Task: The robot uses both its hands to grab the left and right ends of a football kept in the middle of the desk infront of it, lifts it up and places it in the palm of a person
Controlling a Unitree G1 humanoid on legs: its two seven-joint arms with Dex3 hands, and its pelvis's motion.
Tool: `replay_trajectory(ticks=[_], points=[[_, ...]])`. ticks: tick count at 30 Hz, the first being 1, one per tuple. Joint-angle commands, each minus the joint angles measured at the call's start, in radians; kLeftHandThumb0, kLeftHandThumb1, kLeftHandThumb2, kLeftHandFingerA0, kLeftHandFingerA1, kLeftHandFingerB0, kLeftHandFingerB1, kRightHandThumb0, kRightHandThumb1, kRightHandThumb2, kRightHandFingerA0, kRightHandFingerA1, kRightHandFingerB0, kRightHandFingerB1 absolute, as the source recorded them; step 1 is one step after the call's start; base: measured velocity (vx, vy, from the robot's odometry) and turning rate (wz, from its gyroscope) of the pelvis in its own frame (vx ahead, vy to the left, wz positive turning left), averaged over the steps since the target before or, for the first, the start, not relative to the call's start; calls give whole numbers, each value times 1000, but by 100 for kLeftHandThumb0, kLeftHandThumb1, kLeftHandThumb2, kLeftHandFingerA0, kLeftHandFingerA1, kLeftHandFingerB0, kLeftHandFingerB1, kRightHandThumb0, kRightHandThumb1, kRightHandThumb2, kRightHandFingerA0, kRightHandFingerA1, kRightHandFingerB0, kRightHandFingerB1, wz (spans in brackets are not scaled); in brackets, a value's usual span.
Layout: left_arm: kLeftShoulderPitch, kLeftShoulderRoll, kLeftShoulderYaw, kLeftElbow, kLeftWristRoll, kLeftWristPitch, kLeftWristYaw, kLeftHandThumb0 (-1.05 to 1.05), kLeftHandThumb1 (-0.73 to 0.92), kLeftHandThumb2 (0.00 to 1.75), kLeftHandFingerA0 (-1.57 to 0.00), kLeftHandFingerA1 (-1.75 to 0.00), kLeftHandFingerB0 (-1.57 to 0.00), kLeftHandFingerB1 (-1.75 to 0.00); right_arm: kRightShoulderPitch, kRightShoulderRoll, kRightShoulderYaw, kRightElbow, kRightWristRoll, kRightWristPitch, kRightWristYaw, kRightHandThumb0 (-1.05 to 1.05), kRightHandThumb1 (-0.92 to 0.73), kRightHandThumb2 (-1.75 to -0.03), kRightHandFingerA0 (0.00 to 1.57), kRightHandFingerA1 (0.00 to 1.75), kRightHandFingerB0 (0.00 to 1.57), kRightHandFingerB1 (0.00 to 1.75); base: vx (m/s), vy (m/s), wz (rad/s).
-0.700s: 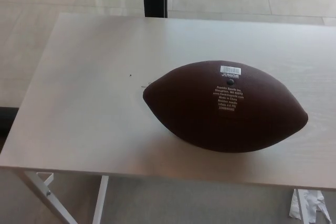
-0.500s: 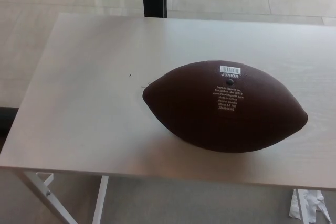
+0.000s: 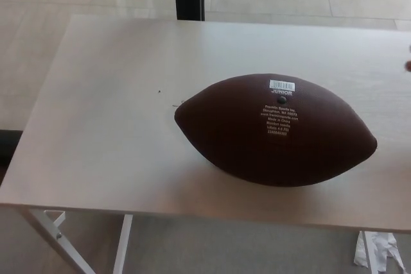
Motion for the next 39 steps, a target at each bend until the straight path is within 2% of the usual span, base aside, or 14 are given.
replay_trajectory(ticks=[1, 2, 5, 7, 12, 13, 15, 18, 19, 20, 29, 30, 36, 39], points=[[-249, 55, 74, -318, -165, 270, 284, -96, 65, 113, -64, -77, -41, -75, -128, -29, -59, -368, 228, 273, -121, -90, -75, -114, 36, 62, 9, 38, 0, 0, 0], [-333, 87, 64, -355, -167, 309, 321, -105, 82, 65, -79, -74, -58, -78, -170, -18, -31, -437, 230, 287, -152, -93, -92, -68, 51, 56, 19, 32, 0, 0, 0], [-480, 138, 11, -433, -187, 382, 324, -105, 79, 65, -62, -59, -53, -60, -253, 15, 50, -533, 206, 292, -177, -87, -71, -111, 55, 63, 19, 47, 0, 0, 0], [-561, 142, -20, -474, -207, 403, 325, -104, 68, 112, -40, -55, -28, -47, -274, 47, 100, -603, 201, 303, -183, -93, -89, -67, 56, 47, 27, 35, 0, 0, 0], [-682, 120, -168, -533, -122, 380, 269, -88, 92, 70, -25, -41, -13, -31, -340, 119, 260, -672, 93, 307, -199, -96, -90, -65, 41, 38, 26, 29, 0, 0, 0], [-713, 82, -249, -528, -57, 330, 257, -82, 80, 107, -17, -50, -11, -44, -349, 159, 334, -696, 71, 327, -194, -91, -69, -107, 34, 50, 18, 41, 0, 0, 0], [-723, 57, -272, -529, -48, 328, 260, -83, 92, 75, -27, -47, -15, -37, -347, 171, 364, -715, 69, 355, -190, -92, -91, -68, 40, 38, 21, 27, 0, 0, 0], [-709, -7, -349, -563, -33, 353, 278, -82, 74, 102, -34, -58, -29, -53, -342, 257, 421, -783, 140, 452, -217, -89, -88, -67, 47, 46, 31, 31, 0, 0, 0], [-687, -50, -388, -578, -36, 372, 286, -87, 92, 77, -30, -52, -22, -41, -329, 313, 436, -831, 211, 515, -243, -89, -70, -109, 32, 51, 18, 42, 0, 0, 0], [-673, -65, -407, -577, -30, 363, 280, -87, 92, 77, -30, -52, -22, -41, -318, 334, 454, -849, 202, 517, -248, -90, -91, -69, 42, 41, 24, 28, 0, 0, 0], [-539, -178, -555, -540, 38, 306, 287, -86, 91, 79, -34, -52, -24, -43, -228, 477, 571, -861, 70, 508, -300, -84, -90, -68, 55, 42, 35, 31, 0, 0, 0], [-531, -178, -568, -538, 49, 301, 288, -87, 92, 81, -36, -52, -24, -43, -224, 485, 576, -857, 67, 504, -301, -84, -73, -109, 48, 56, 28, 46, 0, 0, 0], [-492, -199, -618, -527, 59, 290, 283, -84, 92, 80, -37, -55, -28, -45, -165, 512, 631, -838, 25, 496, -301, -83, -91, -68, 58, 42, 36, 31, 0, 0, 0], [-480, -205, -630, -515, 63, 269, 271, -85, 92, 81, -36, -55, -28, -45, -151, 518, 645, -832, 18, 499, -301, -79, -73, -109, 51, 57, 28, 46, 0, 0, 0]])
